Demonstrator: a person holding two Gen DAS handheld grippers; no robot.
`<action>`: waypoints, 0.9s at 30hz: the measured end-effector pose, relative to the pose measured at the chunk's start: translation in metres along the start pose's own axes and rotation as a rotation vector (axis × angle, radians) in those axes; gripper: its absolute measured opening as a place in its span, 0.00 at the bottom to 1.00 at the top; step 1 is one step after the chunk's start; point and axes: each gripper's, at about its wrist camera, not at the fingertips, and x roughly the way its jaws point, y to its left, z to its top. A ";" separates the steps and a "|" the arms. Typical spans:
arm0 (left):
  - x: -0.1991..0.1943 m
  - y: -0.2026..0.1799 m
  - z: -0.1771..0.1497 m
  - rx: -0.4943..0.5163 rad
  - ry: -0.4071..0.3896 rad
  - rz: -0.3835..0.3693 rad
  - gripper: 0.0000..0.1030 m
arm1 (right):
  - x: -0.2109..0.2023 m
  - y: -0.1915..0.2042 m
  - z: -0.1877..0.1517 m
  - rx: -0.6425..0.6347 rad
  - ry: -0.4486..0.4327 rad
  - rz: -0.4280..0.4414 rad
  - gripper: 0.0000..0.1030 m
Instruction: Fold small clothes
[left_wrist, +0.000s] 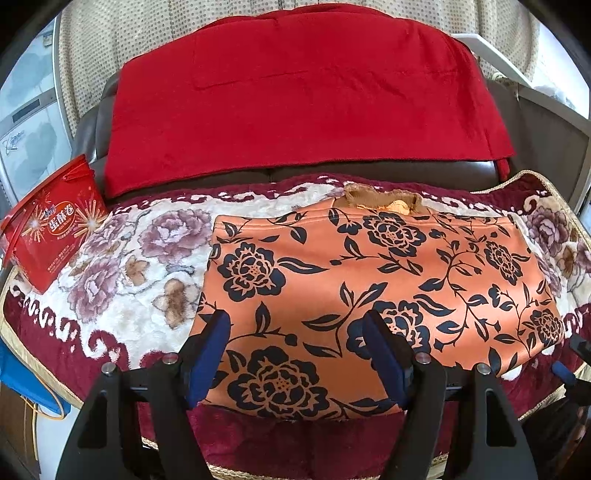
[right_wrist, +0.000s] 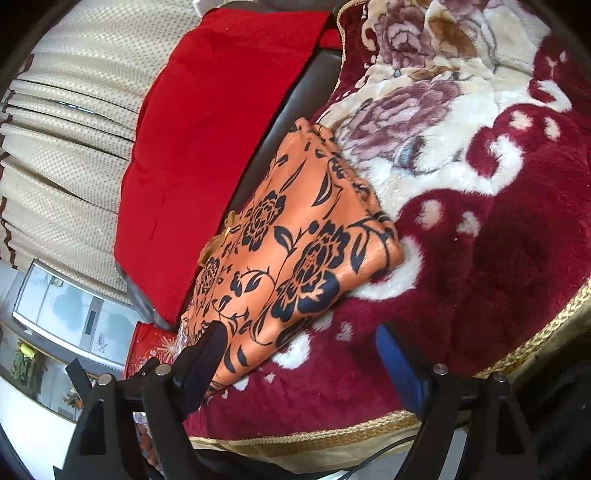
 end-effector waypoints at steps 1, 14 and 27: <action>0.001 -0.001 0.000 0.001 0.003 -0.002 0.72 | -0.001 0.000 0.001 -0.006 -0.007 -0.005 0.83; 0.027 -0.014 -0.006 -0.010 0.069 -0.073 0.72 | 0.000 -0.010 0.004 0.012 -0.038 -0.021 0.97; 0.049 -0.023 -0.013 -0.029 0.130 -0.117 0.72 | 0.008 -0.033 0.025 0.181 0.000 0.140 0.91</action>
